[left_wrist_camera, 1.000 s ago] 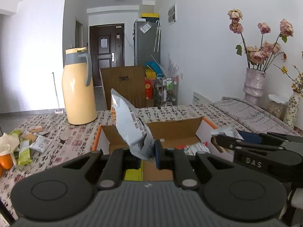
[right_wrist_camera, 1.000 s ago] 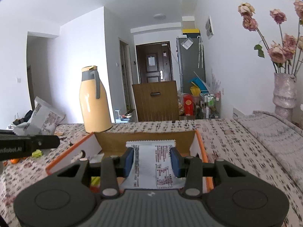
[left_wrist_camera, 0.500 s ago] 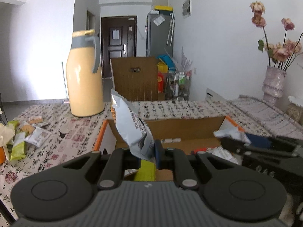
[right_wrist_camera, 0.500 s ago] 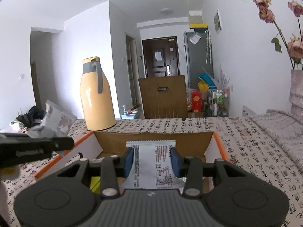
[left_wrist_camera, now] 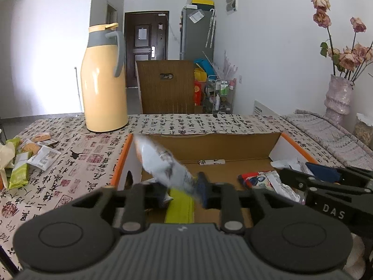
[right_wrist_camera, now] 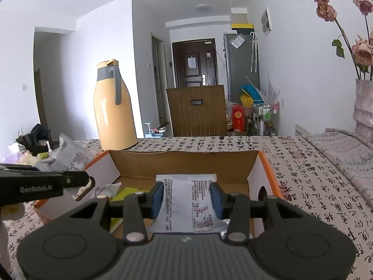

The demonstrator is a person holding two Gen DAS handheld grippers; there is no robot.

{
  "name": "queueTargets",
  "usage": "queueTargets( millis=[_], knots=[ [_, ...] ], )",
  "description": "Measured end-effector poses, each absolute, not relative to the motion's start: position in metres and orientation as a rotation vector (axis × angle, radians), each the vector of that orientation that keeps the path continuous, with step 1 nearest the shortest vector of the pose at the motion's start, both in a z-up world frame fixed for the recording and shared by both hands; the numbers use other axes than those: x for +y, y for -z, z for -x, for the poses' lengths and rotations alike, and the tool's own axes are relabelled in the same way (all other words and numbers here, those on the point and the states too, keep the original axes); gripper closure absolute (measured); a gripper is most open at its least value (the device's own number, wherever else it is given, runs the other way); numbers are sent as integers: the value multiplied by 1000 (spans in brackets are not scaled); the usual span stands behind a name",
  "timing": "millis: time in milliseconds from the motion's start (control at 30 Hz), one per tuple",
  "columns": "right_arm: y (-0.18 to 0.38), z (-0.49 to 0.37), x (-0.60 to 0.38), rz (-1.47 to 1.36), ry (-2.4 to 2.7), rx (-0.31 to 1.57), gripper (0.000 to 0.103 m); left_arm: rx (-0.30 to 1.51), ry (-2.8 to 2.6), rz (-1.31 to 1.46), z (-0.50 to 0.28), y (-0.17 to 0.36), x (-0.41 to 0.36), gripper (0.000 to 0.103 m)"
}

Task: Organize snacks
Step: 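Carry both snacks over the cardboard box and open both tools, then withdraw both tools from the box back toward the snack pile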

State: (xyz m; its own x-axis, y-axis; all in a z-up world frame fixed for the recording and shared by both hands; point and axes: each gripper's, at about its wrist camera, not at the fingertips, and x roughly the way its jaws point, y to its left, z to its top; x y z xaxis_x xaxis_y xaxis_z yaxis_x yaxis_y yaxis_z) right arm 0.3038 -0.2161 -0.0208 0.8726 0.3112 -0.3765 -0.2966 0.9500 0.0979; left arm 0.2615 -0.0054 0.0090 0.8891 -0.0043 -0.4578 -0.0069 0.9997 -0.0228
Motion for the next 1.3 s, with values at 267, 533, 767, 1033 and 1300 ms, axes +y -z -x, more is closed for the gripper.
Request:
queueTargets(
  millis=[267,533,767,1033,1300],
  knots=[
    [20,-300,-221,-60,-303,383,0,405,-61,43,-250,-17,-1,0],
    [22,-300,-221,-70,-294,392,0,421,-65,60,-252,-16,1,0],
    [21,-300,-221,-69,-287,390,0,404,-60,56,-248,-21,0,0],
    [10,-291,-224,-67,-290,355,0,369,-59,53,-235,-35,-6,0],
    [-13,-270,-225,-47,-311,299,0,339,-51,44,-219,-51,-7,0]
  ],
)
